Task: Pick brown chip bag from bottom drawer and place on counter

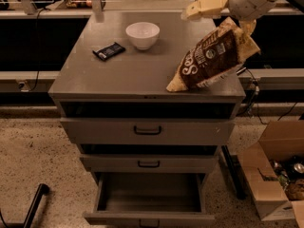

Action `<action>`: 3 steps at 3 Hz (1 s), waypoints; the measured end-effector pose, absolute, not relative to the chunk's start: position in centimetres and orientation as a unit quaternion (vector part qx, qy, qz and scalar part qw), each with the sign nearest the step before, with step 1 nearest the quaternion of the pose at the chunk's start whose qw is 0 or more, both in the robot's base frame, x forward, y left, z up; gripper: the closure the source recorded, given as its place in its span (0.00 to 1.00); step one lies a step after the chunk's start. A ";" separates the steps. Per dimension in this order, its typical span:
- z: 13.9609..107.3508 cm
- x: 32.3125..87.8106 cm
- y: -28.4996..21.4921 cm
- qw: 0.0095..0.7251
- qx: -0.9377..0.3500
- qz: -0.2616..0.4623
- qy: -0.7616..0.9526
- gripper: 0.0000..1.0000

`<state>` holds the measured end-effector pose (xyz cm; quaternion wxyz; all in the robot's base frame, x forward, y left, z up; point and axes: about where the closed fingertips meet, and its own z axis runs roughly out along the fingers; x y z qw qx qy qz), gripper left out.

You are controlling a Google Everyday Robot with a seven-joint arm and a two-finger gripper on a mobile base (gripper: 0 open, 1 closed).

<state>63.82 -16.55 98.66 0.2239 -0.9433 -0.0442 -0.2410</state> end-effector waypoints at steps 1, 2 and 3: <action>98.7 63.9 -16.5 0.225 -0.943 -0.242 -0.045 0.00; 102.1 62.4 -17.3 0.209 -0.933 -0.290 -0.043 0.00; 107.4 59.4 -19.3 0.147 -0.920 -0.363 -0.017 0.00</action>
Offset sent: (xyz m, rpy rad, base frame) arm -0.0551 -0.0284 0.1037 -0.0618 -0.2774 -0.0980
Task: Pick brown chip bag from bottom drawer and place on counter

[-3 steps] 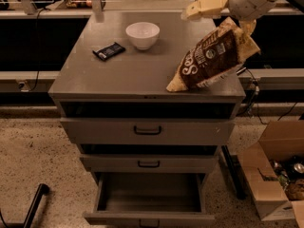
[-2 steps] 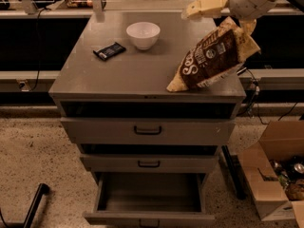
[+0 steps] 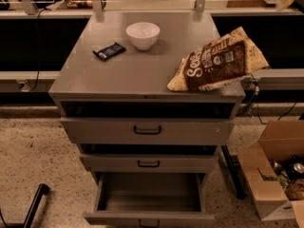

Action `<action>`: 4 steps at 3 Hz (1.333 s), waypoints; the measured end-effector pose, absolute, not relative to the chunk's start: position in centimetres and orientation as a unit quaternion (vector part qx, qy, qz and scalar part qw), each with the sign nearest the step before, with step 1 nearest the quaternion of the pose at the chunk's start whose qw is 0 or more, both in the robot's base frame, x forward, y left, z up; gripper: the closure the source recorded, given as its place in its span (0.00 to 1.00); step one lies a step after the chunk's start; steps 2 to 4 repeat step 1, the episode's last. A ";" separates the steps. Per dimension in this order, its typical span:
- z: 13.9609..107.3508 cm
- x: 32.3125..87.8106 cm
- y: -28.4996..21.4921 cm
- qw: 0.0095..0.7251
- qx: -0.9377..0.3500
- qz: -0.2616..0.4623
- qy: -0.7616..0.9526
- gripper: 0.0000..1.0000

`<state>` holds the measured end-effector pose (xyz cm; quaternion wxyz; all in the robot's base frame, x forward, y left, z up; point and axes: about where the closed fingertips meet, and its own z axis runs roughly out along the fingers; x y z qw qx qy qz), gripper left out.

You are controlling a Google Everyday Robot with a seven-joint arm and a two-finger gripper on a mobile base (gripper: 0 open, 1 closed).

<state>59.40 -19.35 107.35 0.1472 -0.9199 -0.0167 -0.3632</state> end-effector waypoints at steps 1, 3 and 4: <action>108.7 58.6 -19.1 0.134 -0.916 -0.377 -0.020 0.00; 108.7 58.6 -19.1 0.134 -0.916 -0.377 -0.020 0.00; 108.7 58.6 -19.1 0.134 -0.916 -0.377 -0.020 0.00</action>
Offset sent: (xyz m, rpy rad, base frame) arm 0.0000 0.0000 0.0000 0.0000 0.0000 0.0000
